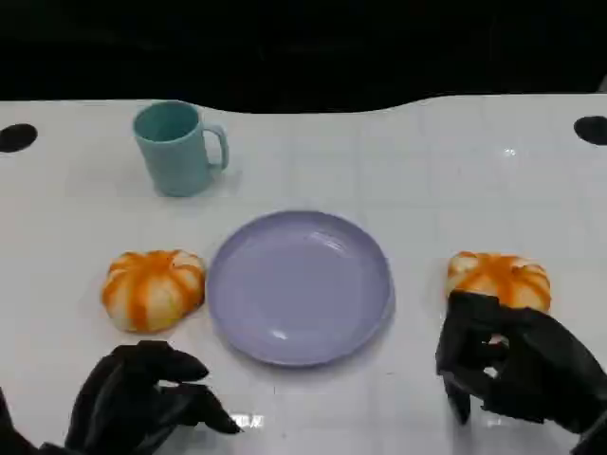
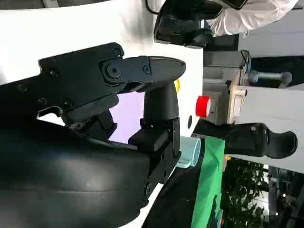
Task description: Grasp the bread from the table and place it into the plate.
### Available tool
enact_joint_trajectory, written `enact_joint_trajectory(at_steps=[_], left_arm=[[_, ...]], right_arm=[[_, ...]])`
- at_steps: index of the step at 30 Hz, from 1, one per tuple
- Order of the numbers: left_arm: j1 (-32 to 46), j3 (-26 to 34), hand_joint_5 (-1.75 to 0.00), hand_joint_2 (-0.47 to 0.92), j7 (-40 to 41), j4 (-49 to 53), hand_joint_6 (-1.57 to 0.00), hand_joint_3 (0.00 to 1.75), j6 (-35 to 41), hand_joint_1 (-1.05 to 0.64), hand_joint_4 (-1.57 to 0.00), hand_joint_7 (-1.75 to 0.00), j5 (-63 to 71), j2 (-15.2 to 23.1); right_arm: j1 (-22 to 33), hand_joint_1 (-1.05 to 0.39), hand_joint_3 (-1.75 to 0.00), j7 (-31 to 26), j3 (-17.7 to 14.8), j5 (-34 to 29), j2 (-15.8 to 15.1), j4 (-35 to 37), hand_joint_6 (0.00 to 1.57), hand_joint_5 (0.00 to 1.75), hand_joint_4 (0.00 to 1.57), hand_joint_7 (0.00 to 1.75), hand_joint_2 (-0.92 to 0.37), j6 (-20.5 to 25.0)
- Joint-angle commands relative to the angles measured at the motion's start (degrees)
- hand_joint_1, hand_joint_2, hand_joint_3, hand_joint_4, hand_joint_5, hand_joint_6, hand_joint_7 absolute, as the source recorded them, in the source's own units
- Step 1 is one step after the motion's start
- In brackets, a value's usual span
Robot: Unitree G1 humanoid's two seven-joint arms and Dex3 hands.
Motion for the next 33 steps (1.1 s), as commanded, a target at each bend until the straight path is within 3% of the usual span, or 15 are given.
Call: enact_joint_trajectory(at_steps=[1,26,31,33], left_arm=[[-0.24,0.15,-0.44,0.63,0.32,0.65,-1.57,0.01,-1.51,-0.97,-1.57,-0.18,1.03,0.53],[-0.30,0.29,-0.43,0.63,0.19,0.47,-1.57,0.00,-1.01,-0.96,-1.57,-0.18,0.98,0.48],[-0.25,0.29,-0.43,0.63,0.29,0.53,-1.57,0.00,-1.22,-0.96,-1.57,-0.18,1.13,0.51],[-0.30,0.29,-0.43,0.63,0.17,0.67,-1.57,0.00,-1.56,-0.96,-1.57,-0.18,1.21,0.49]], right_arm=[[-0.32,-0.43,-0.26,0.47,-0.92,0.98,-1.01,0.47,0.69,1.75,0.90,1.75,-0.92,-0.30],[-0.70,-0.44,-0.25,0.06,-1.12,0.60,-0.71,0.81,0.71,1.75,0.91,1.75,-0.92,-1.06],[-1.00,-0.44,-0.26,-0.25,-1.37,0.38,-0.58,1.16,0.59,1.75,0.82,1.73,-0.92,-3.09],[-1.35,-0.46,-0.25,-0.49,-1.50,0.21,-0.75,1.14,0.54,1.75,0.74,1.61,-0.92,-3.86]])
